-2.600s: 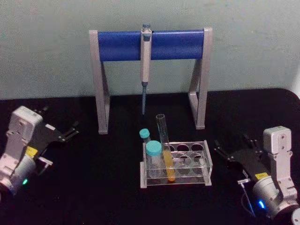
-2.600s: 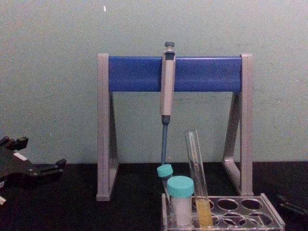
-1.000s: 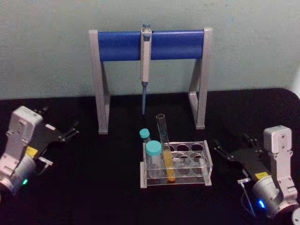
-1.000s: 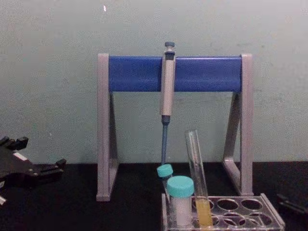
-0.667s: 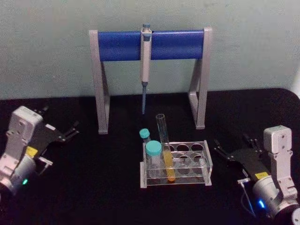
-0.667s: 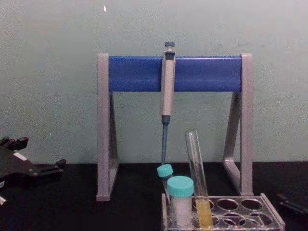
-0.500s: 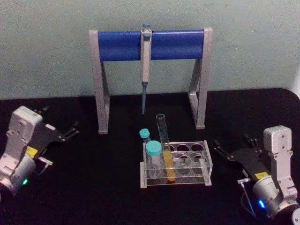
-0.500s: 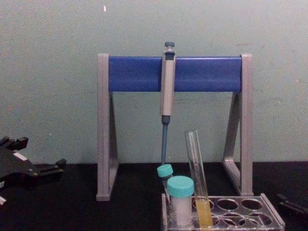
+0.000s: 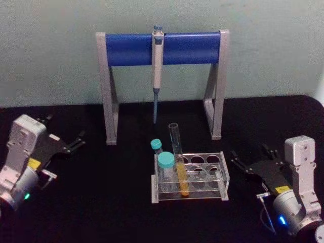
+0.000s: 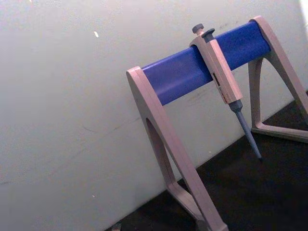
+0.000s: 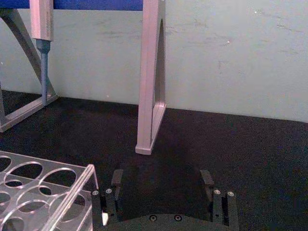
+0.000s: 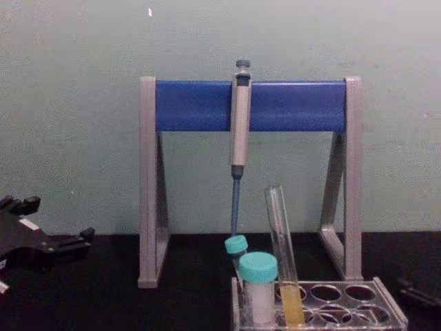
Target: Pick up the test tube from the test tube rack, shake it, then place it back into the test tube rack.
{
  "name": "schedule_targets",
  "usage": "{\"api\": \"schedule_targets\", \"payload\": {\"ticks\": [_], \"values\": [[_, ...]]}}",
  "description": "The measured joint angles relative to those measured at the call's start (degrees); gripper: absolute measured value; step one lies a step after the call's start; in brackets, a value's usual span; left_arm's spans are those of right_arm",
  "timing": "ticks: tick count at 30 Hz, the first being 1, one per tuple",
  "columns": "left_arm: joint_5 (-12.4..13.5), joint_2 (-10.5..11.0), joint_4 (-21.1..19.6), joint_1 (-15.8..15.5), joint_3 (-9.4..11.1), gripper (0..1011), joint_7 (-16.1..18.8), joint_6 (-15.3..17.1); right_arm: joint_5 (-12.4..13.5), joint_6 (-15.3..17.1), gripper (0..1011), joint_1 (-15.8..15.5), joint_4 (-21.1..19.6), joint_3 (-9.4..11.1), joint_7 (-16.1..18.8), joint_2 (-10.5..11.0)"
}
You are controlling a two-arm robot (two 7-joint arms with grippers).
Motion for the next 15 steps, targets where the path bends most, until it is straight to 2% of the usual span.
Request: {"api": "schedule_targets", "payload": {"ticks": [15], "values": [[0.0,0.0,0.0,0.0,0.0,1001,0.0,0.0,0.0,0.0,1000,0.0,0.0,0.0,0.0,0.0]]}}
